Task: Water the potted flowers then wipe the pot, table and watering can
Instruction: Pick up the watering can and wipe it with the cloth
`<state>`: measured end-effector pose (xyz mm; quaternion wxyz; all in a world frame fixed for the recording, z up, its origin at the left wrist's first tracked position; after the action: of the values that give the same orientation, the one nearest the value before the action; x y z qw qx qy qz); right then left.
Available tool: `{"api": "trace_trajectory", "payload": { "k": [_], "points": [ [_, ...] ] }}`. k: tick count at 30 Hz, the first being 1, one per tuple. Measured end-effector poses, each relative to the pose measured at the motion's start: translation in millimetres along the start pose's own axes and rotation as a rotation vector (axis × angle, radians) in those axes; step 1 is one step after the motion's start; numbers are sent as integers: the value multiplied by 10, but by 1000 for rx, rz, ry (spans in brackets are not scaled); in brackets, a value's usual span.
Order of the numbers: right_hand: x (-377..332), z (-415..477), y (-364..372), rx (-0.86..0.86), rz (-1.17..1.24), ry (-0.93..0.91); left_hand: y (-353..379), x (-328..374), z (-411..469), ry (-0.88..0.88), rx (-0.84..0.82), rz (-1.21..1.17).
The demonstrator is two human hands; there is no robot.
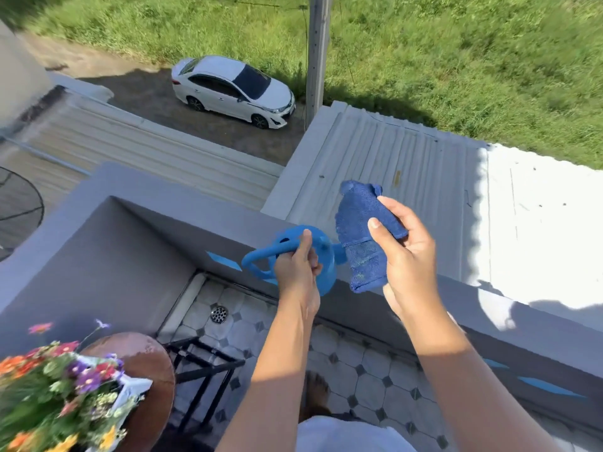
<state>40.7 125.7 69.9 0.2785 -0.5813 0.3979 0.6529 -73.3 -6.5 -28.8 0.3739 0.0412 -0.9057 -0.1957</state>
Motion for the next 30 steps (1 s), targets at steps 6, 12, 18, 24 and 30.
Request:
{"api": "trace_trajectory", "payload": {
  "k": [6, 12, 18, 24, 30],
  "points": [
    [515, -156, 666, -217, -54, 127, -917, 361, 119, -8, 147, 88],
    [1125, -203, 1366, -452, -189, 234, -1953, 499, 663, -65, 333, 268],
    [2065, -243, 1902, -620, -393, 248, -2875, 218, 1304, -126, 521, 341],
    [3127, -382, 2360, -751, -690, 243, -3776, -91, 1967, -232, 712, 309],
    [4108, -373, 2687, -785, -811, 303, -4207, -441, 2524, -282, 747, 261]
  ]
}}
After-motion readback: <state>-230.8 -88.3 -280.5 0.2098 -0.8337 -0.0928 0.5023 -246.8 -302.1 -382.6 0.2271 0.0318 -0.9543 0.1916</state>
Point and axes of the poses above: each hand's wrist, its own z-axis towards the middle knuckle, its own y-axis out of the palm, x = y × z, the point moved 8 cm from there along z, towards the middle knuckle, and after that the axes turned 4 degrees about -y, right-handed, at the moved point
